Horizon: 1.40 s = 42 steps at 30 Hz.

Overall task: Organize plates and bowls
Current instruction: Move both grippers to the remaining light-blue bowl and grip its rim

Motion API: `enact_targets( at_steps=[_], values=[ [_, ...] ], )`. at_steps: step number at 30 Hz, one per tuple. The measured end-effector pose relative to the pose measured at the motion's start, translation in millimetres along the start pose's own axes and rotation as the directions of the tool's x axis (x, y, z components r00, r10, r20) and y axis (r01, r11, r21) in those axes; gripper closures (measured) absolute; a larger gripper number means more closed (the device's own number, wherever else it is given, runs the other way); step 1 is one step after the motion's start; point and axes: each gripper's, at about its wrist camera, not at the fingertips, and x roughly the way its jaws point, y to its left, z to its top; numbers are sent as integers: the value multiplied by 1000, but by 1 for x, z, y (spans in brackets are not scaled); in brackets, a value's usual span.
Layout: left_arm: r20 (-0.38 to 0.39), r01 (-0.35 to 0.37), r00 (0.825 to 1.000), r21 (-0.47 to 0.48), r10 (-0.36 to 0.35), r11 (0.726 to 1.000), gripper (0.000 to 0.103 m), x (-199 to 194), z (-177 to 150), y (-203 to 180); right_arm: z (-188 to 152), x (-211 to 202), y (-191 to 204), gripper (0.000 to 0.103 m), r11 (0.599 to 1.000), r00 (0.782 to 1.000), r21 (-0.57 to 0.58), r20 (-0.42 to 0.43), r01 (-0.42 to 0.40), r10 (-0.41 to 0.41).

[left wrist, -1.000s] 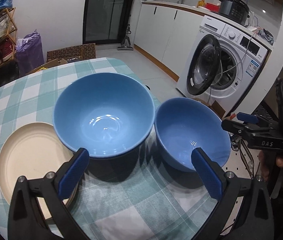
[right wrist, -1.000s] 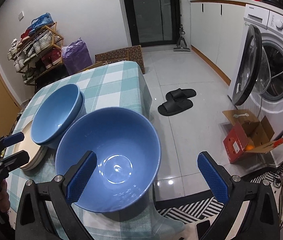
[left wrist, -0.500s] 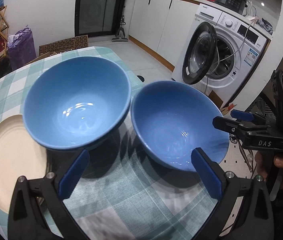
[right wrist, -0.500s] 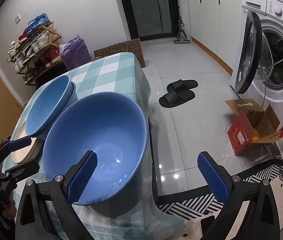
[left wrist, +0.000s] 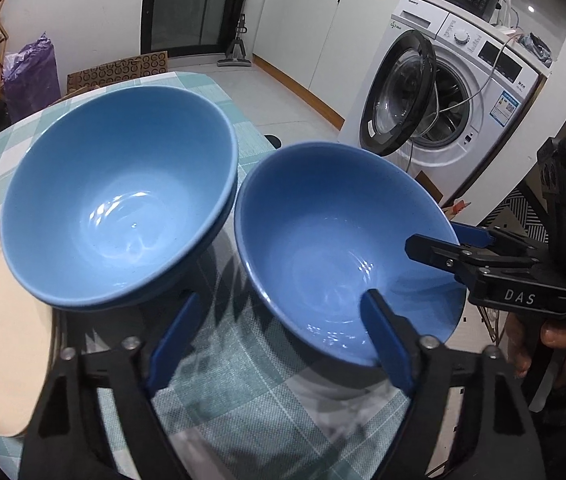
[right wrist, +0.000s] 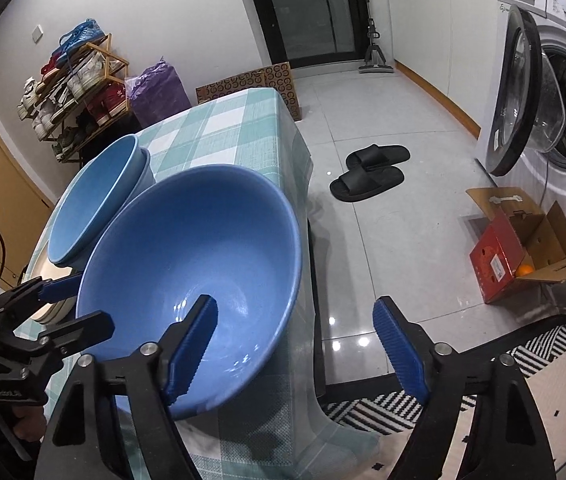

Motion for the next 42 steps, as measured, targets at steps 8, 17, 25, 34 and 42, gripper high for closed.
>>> enact_targets(
  at_steps=[8,17,25,34,42],
  values=[
    [-21,13,1000,-5,-14,1000,40,6,4,2,7,4,7,41,1000,1000,-9,1,-24,24],
    [-22,29,999,-4,-29,1000,52,7,4,4,9,1,9,60,1000,1000,-6,12,-27,27],
    [-12,46,999,21,-46,999,67,4,4,-1,7,-9,11,79,1000,999,-21,33,0,1],
    [-18,41,999,24,-41,999,71,3,5,-2,2,-14,9,91,999,999,-24,39,31,-30],
    [-21,36,999,34,-36,999,71,3,3,-4,2,-16,10,91,999,998,-26,40,42,-41]
  ],
)
